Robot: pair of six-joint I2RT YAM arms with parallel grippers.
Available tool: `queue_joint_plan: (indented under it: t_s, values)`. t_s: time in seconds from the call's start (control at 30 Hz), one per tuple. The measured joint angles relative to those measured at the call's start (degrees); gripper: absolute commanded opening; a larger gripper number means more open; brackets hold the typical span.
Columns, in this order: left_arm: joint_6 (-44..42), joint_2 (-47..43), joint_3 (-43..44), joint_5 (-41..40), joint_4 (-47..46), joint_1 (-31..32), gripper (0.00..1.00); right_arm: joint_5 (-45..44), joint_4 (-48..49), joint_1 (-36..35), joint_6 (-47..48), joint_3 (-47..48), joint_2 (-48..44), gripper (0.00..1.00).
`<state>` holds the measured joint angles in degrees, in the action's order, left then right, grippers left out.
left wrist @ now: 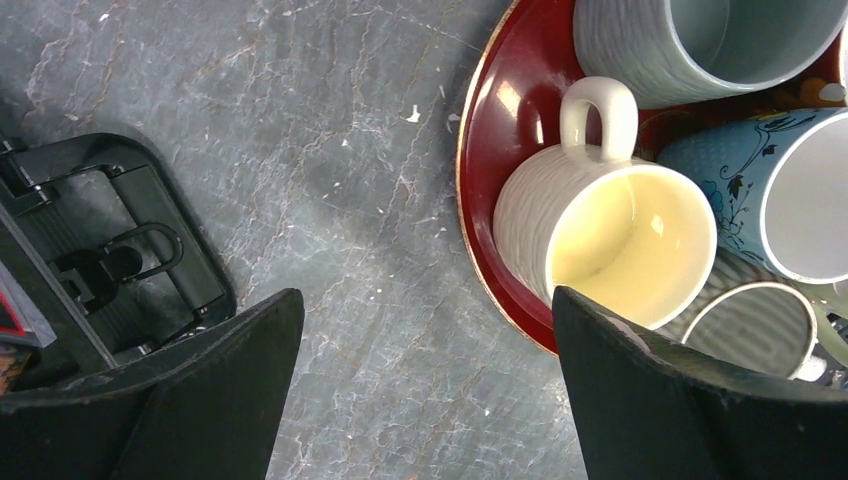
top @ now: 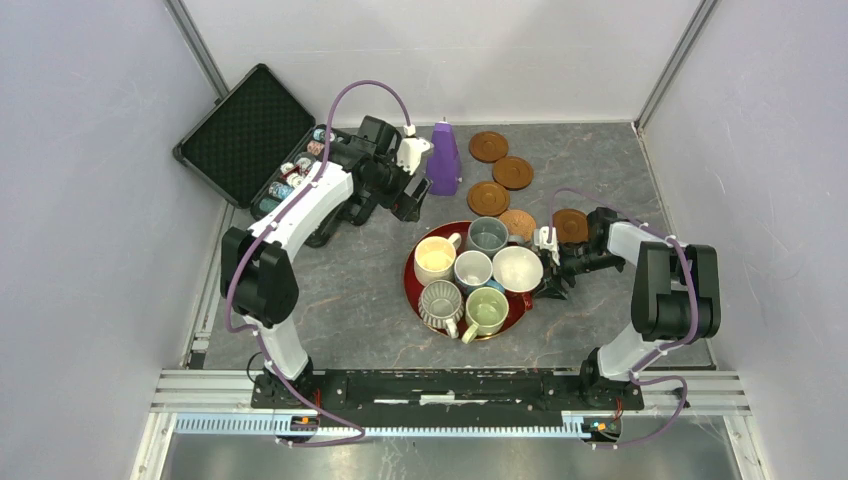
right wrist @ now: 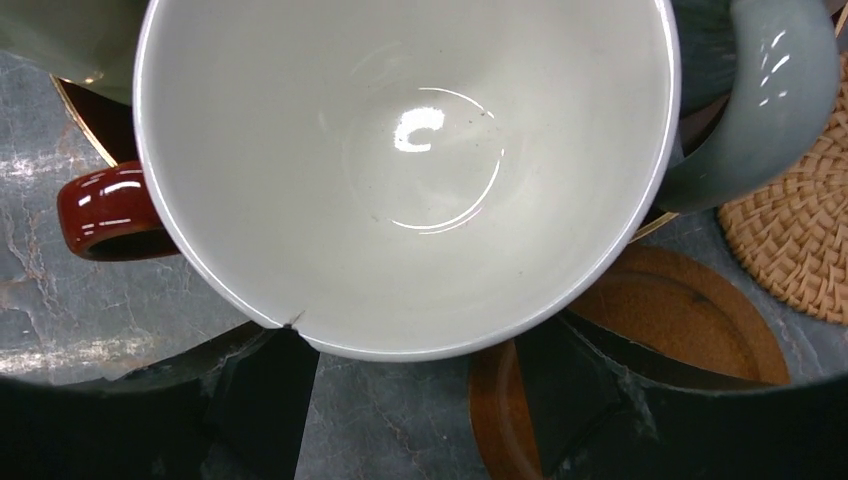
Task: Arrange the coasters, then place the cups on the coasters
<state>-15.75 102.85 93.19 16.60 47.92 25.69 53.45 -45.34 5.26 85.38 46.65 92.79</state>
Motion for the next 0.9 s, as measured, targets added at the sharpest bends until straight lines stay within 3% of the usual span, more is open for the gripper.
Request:
queue_joint_plan:
  t_s: [0.37,0.9]
  values:
    - [0.0,-1.0,2.7,-0.2,1.6,-5.5,1.00,1.4,3.5,-4.7,0.3,0.2,4.1,0.71]
    - [1.6,-6.4,1.0,0.1,3.0,-12.8,1.00,-0.7,18.6,-18.9,-16.2,0.5,4.7,0.67]
